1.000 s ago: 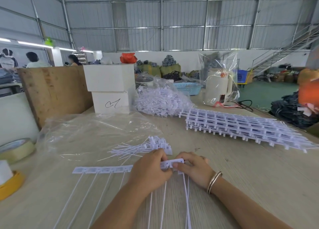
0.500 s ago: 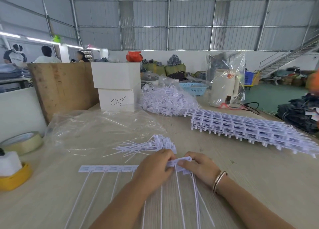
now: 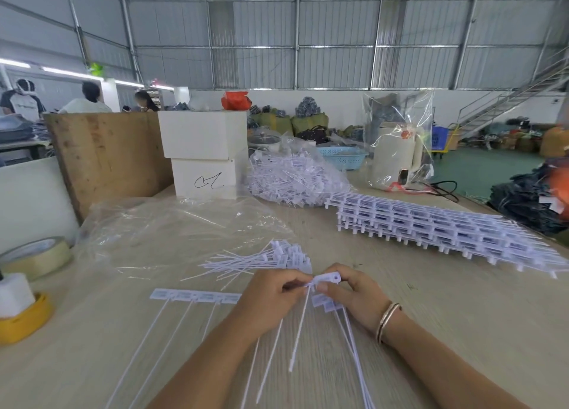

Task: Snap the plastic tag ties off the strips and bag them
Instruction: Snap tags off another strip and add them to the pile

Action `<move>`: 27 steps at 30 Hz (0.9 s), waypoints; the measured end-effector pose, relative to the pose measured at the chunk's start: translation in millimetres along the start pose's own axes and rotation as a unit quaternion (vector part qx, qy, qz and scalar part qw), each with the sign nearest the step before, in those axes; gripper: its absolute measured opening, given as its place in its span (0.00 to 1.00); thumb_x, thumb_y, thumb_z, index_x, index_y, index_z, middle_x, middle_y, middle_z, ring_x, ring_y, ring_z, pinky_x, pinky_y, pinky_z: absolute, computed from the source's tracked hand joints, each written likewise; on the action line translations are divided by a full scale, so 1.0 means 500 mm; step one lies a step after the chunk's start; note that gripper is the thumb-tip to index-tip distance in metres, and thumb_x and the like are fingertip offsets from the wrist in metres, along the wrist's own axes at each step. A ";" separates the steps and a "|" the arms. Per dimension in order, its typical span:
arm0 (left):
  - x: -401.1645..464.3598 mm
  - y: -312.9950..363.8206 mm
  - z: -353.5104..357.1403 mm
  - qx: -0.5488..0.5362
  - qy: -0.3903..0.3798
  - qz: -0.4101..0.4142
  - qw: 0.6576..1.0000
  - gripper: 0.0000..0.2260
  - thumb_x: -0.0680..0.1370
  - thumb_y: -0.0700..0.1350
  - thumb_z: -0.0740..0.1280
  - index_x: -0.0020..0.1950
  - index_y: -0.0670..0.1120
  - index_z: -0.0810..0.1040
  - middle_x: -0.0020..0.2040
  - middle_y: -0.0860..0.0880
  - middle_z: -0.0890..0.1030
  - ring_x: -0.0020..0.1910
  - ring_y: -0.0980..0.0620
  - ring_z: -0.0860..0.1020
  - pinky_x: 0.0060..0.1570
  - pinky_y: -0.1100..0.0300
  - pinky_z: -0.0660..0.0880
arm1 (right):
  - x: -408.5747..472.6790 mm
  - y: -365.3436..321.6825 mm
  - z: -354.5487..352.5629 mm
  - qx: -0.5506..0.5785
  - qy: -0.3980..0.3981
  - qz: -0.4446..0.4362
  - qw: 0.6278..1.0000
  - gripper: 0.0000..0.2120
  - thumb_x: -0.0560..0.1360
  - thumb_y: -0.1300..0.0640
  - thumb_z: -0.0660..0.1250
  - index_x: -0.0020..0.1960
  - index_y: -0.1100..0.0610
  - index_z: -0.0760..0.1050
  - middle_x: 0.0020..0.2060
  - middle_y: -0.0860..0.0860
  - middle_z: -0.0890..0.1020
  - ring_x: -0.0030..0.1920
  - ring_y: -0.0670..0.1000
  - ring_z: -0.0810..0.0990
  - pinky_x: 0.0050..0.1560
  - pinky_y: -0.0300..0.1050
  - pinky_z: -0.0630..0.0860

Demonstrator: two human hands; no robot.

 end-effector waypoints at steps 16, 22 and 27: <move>0.002 0.026 0.033 -0.136 -0.043 0.006 0.990 0.10 0.79 0.37 0.62 0.46 0.52 0.78 0.37 0.61 0.82 0.40 0.62 0.81 0.40 0.67 0.74 | 0.006 0.006 0.004 0.324 -0.012 0.033 0.945 0.08 0.68 0.61 0.65 0.41 0.66 0.74 0.36 0.60 0.77 0.39 0.56 0.76 0.43 0.47 0.73; -0.004 0.016 0.010 -0.148 -0.012 0.001 0.989 0.07 0.78 0.40 0.66 0.47 0.52 0.79 0.44 0.54 0.84 0.43 0.59 0.81 0.41 0.69 0.75 | 0.010 0.018 -0.041 0.227 0.050 0.037 0.972 0.08 0.74 0.65 0.61 0.37 0.61 0.73 0.33 0.53 0.80 0.37 0.48 0.78 0.39 0.33 0.71; -0.008 0.007 0.009 0.008 0.031 -0.002 0.999 0.09 0.75 0.43 0.68 0.51 0.56 0.76 0.45 0.58 0.80 0.44 0.63 0.78 0.45 0.68 0.74 | 0.013 0.024 0.005 -0.251 -0.013 0.034 0.967 0.02 0.76 0.52 0.64 0.46 0.46 0.71 0.47 0.43 0.73 0.51 0.43 0.70 0.54 0.43 0.61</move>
Point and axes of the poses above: each hand's wrist, its own x-axis towards the middle knuckle, its own z-axis out of the palm, y = z × x, the point moved 7 cm from there along x, towards the middle knuckle
